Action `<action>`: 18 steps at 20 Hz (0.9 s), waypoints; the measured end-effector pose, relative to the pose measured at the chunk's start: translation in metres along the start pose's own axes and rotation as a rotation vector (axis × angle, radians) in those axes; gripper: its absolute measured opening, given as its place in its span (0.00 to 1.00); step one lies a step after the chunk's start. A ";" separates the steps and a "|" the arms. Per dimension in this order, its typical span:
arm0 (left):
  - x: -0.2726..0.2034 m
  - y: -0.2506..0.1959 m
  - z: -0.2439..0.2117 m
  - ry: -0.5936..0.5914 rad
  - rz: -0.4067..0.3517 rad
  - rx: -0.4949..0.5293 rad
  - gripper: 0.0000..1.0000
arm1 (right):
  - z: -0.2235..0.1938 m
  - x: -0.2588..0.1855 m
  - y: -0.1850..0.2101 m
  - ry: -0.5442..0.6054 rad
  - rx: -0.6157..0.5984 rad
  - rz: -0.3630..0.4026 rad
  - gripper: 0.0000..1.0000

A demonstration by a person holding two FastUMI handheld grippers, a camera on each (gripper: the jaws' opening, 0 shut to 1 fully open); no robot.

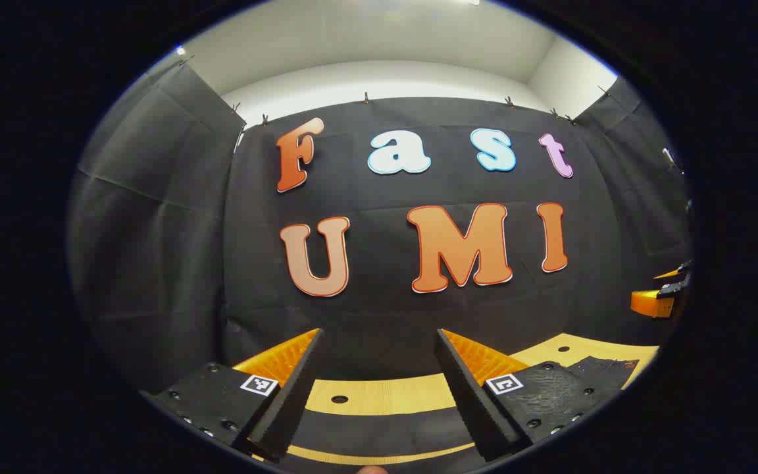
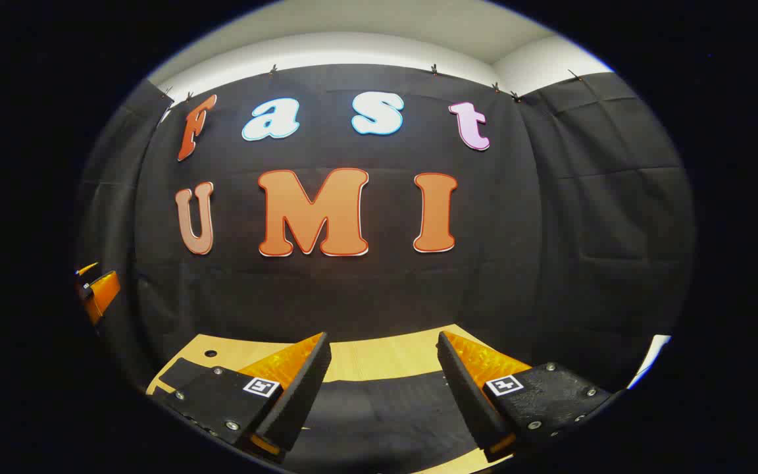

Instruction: Grasp the waist and the cuffs of the jeans and fold them to make the two legs overlap; first hold the waist and fold one-third of the jeans toward the cuffs, then hold the cuffs and fold the remaining one-third in the same direction to finish folding.

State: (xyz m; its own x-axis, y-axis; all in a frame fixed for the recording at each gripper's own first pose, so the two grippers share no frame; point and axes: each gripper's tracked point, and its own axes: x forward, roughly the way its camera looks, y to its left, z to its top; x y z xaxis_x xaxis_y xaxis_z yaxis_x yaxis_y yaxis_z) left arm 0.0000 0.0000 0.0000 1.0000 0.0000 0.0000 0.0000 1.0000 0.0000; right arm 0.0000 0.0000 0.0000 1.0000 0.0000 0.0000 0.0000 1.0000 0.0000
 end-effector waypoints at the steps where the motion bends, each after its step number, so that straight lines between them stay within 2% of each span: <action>1: 0.001 0.000 -0.002 0.002 -0.006 -0.009 0.96 | -0.002 -0.002 0.001 0.005 -0.003 -0.014 0.98; 2: 0.002 -0.002 -0.007 0.005 -0.011 -0.017 0.99 | -0.003 -0.004 0.005 0.008 -0.005 -0.012 0.98; 6: 0.014 -0.008 -0.013 0.043 0.013 -0.049 0.99 | 0.008 -0.001 0.004 -0.025 -0.036 0.011 0.98; 10: 0.015 -0.016 -0.006 0.035 0.052 -0.047 0.98 | 0.024 0.016 0.020 -0.099 -0.050 0.090 0.98; 11: 0.017 -0.016 -0.006 0.041 0.063 -0.047 0.99 | 0.024 0.022 0.023 -0.100 -0.055 0.105 0.94; 12: 0.018 -0.016 -0.006 0.044 0.068 -0.058 0.99 | 0.022 0.028 0.025 -0.094 -0.053 0.111 0.94; 13: 0.018 -0.014 -0.004 0.042 0.074 -0.069 1.00 | 0.019 0.035 0.024 -0.072 -0.046 0.109 1.00; 18: 0.012 0.019 -0.013 0.077 0.180 -0.051 1.00 | 0.015 0.056 0.017 -0.042 -0.013 0.114 0.98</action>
State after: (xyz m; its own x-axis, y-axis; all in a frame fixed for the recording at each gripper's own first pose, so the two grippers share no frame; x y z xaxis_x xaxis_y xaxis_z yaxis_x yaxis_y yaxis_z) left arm 0.0122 0.0190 -0.0135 0.9809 0.1771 -0.0810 -0.1811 0.9825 -0.0442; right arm 0.0559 0.0165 0.0152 0.9926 0.1143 0.0407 -0.1137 0.9934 -0.0158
